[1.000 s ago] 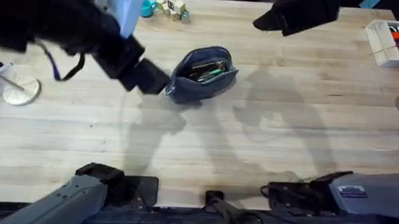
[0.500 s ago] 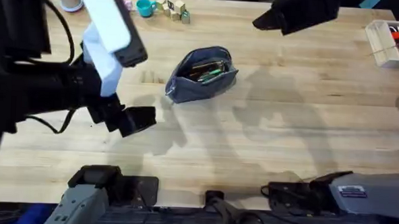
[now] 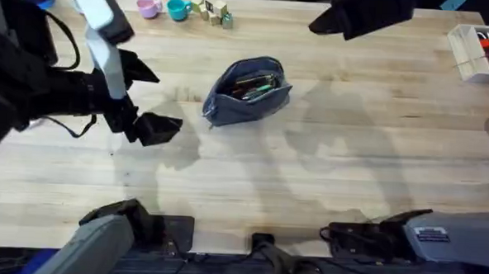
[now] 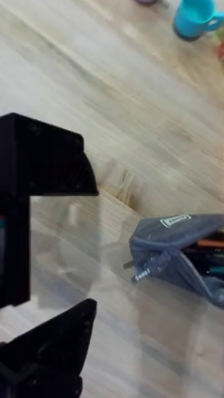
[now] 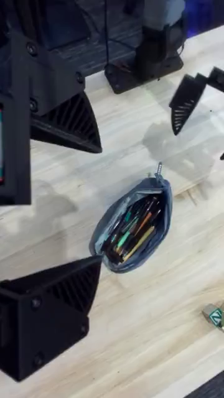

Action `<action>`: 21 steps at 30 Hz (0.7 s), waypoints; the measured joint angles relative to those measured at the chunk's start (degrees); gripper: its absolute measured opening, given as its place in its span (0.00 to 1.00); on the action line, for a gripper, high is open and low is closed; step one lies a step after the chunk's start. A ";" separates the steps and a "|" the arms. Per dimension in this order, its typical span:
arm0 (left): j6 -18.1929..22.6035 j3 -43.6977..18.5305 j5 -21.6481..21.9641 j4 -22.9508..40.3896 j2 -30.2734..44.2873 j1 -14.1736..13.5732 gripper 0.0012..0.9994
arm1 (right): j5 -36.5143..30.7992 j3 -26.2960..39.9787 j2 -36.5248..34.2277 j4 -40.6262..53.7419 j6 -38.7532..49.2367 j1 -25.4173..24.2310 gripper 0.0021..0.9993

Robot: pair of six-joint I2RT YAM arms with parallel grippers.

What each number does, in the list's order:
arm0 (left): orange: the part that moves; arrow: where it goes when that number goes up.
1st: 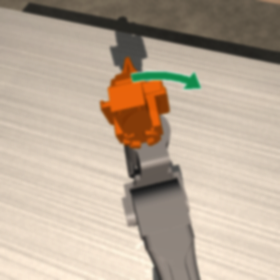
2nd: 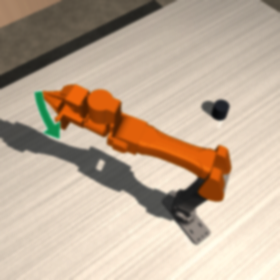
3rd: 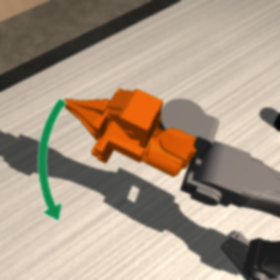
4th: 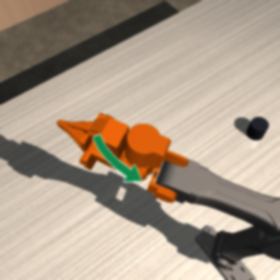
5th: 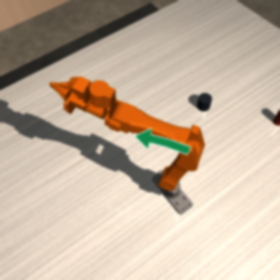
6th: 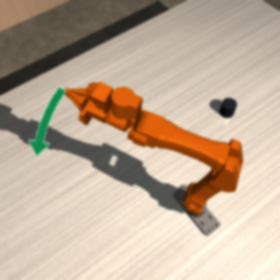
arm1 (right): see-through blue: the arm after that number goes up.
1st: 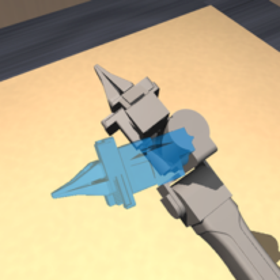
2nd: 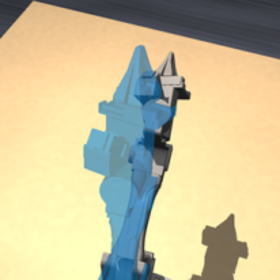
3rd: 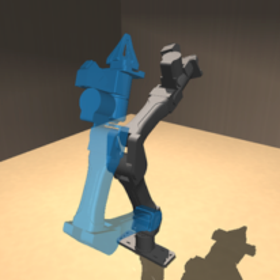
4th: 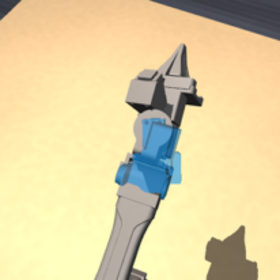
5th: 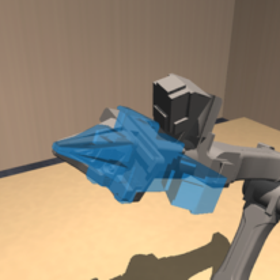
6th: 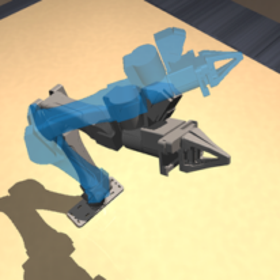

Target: Unzip the bag, pick up the pens from the table one at a time and place them inside, then zip the bag closed.

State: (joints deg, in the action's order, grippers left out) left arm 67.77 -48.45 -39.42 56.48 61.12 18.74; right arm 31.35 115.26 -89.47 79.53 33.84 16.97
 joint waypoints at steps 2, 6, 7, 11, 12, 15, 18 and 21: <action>0.32 0.00 -1.84 -0.72 3.03 1.70 0.99 | 0.02 0.00 0.00 0.00 -0.02 0.00 1.00; 0.63 0.00 -4.36 -4.98 7.18 2.80 0.99 | 0.02 0.00 0.00 0.02 -0.02 0.00 1.00; 0.70 0.00 -4.60 -6.12 7.76 2.80 0.99 | 0.02 0.00 0.00 0.02 -0.04 0.00 1.00; 0.83 0.00 -4.24 -8.05 9.44 2.80 0.99 | 0.02 0.00 0.00 0.02 -0.76 0.01 1.00; 0.80 0.00 -4.04 -7.86 9.66 2.80 0.99 | 0.02 0.00 0.00 0.02 -0.89 0.00 1.00; 0.80 0.00 -3.81 -7.84 9.75 2.80 0.99 | 0.02 0.00 0.00 0.27 -1.09 0.00 1.00; 3.27 0.00 -3.61 -6.29 9.75 2.80 0.99 | 0.02 0.00 0.00 1.77 -1.57 0.00 1.00; 8.02 0.00 -3.71 -4.05 9.75 2.80 0.99 | 0.07 -0.27 0.00 1.85 -4.34 0.01 1.00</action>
State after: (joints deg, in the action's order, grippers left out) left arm 75.79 -48.45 -43.13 52.44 70.87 21.54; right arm 31.42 115.00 -89.47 81.38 29.50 16.99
